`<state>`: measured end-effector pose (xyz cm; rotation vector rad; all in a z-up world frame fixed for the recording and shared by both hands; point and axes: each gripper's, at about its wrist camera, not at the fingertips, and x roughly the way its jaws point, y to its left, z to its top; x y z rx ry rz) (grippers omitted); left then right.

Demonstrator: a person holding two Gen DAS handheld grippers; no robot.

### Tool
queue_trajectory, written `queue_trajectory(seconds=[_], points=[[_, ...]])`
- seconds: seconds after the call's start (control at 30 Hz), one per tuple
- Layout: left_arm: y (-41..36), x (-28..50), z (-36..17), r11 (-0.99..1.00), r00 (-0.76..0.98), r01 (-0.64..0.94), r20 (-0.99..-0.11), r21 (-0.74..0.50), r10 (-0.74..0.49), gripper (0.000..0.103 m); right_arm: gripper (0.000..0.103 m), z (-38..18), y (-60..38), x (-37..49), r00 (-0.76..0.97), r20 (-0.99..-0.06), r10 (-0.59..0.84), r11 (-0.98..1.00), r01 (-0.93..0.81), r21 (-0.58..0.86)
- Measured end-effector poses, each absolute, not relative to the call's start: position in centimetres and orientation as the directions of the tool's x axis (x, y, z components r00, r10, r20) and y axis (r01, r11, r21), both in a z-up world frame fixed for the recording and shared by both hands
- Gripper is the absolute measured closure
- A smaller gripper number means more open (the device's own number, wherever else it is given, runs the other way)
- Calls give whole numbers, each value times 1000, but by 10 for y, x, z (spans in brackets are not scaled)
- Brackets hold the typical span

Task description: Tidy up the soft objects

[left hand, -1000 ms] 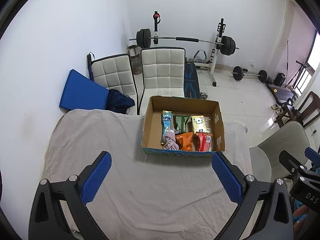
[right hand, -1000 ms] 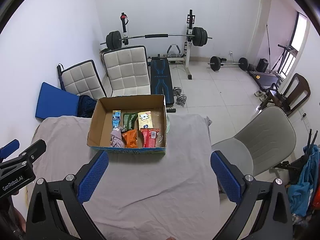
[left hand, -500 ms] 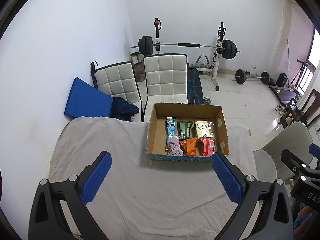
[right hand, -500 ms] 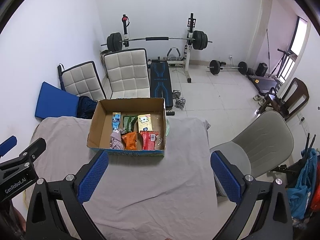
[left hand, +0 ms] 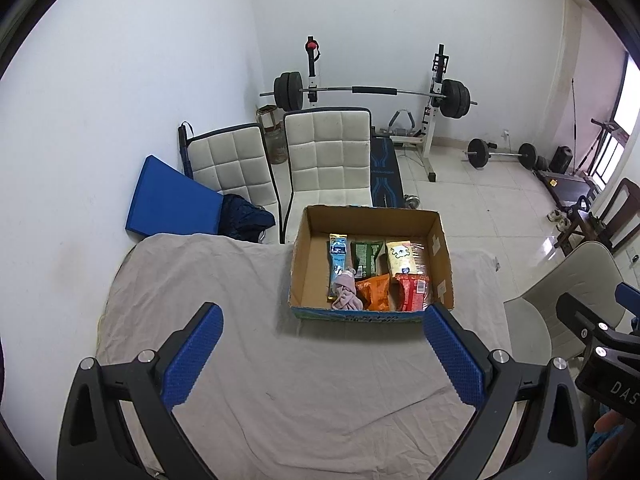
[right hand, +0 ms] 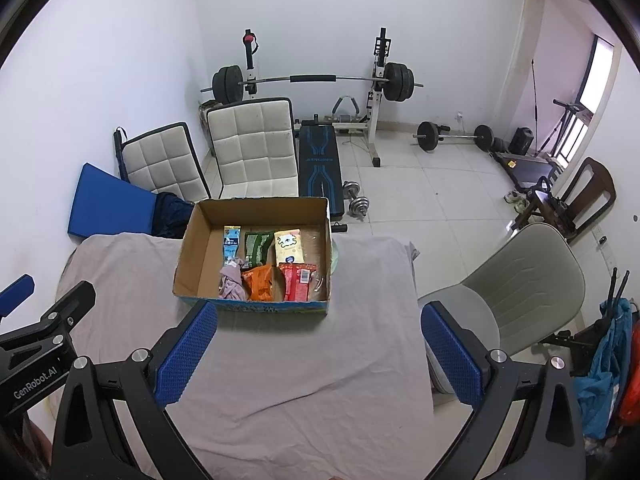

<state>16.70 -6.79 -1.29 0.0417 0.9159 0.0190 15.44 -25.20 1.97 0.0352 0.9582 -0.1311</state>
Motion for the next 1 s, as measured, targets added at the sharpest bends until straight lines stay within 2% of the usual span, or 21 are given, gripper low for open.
queue_trajectory(seconds=[1.0], points=[[-70, 165, -4, 1000, 627, 3, -779, 29, 21, 0, 0, 25, -254, 153, 573, -816, -80, 990, 144, 4]])
